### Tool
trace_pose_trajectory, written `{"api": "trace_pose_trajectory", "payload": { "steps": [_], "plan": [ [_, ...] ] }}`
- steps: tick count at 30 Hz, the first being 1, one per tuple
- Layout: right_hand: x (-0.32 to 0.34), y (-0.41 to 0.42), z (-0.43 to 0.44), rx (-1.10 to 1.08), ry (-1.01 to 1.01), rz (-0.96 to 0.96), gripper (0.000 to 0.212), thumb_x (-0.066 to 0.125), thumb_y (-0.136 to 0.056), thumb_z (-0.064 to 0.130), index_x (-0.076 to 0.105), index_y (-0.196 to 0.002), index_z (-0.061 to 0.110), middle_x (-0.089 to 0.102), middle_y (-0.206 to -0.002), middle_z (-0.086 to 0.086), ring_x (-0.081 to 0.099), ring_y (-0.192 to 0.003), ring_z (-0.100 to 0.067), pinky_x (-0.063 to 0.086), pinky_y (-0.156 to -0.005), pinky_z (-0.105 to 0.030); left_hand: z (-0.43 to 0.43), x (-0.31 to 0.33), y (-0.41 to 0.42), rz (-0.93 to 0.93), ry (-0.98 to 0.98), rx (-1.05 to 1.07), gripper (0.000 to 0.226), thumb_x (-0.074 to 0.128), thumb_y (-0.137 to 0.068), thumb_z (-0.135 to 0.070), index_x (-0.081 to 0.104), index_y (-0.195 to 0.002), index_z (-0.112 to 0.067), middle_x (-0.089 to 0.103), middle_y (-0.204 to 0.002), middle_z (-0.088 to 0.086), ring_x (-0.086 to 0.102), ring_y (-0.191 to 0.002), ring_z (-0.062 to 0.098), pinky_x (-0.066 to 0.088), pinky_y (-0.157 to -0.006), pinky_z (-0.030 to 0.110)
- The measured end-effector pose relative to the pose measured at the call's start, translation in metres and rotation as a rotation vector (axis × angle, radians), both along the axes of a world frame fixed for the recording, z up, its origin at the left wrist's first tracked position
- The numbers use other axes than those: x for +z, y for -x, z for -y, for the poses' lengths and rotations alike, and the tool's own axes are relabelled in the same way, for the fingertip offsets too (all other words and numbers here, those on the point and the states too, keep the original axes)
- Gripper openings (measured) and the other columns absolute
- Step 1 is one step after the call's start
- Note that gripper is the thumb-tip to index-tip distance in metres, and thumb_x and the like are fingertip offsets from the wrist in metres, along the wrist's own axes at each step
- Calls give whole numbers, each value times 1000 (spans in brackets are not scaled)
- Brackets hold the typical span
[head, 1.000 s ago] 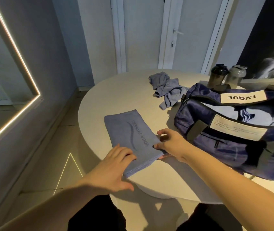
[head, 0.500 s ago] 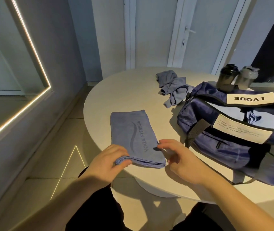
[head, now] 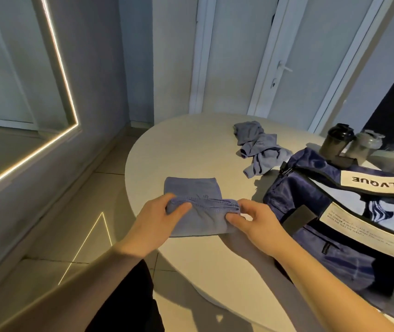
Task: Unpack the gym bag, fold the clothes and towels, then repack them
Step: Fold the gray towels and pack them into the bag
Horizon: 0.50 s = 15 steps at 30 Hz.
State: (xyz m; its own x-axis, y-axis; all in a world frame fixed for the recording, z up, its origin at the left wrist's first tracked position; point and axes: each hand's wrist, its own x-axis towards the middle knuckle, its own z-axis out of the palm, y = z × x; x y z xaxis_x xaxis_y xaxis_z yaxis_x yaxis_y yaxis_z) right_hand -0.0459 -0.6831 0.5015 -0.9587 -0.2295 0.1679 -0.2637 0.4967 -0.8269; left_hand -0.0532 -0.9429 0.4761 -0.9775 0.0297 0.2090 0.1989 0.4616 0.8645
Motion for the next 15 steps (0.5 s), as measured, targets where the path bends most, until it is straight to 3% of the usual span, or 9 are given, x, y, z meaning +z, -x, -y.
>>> {"api": "trace_pose_trajectory", "payload": {
  "steps": [3, 6, 12, 15],
  "plan": [
    [11, 41, 13, -74, 58, 57, 16, 62, -100, 23, 71, -97, 11, 71, -95, -9, 59, -82, -13, 44, -74, -31, 3, 8, 43, 1, -22, 112, 18, 67, -92, -50, 64, -93, -32, 68, -85, -12, 65, -82, 11, 52, -71, 37],
    [11, 84, 30, -165, 56, 109, 22, 60, -100, 31, 68, -94, 10, 69, -90, -13, 56, -79, -19, 42, -71, -34, 5, 9, 86, 12, -5, 167, 26, 67, -91, -50, 61, -91, -25, 67, -86, -6, 65, -81, 18, 53, -72, 40],
    [-6, 135, 53, -327, -76, 265, 31, 58, -101, 30, 59, -76, 12, 61, -73, -9, 53, -70, -22, 40, -59, -30, 13, -13, 141, 35, 321, 210, 27, 62, -90, -49, 66, -84, -23, 67, -85, -1, 64, -77, 22, 55, -69, 38],
    [-13, 144, 55, -379, -118, 281, 37, 58, -100, 32, 64, -77, 5, 66, -79, -18, 55, -70, -25, 41, -61, -32, 14, -23, 150, 47, 429, 249, 27, 59, -90, -51, 68, -81, -28, 68, -83, -2, 62, -80, 24, 55, -73, 41]
  ]
}}
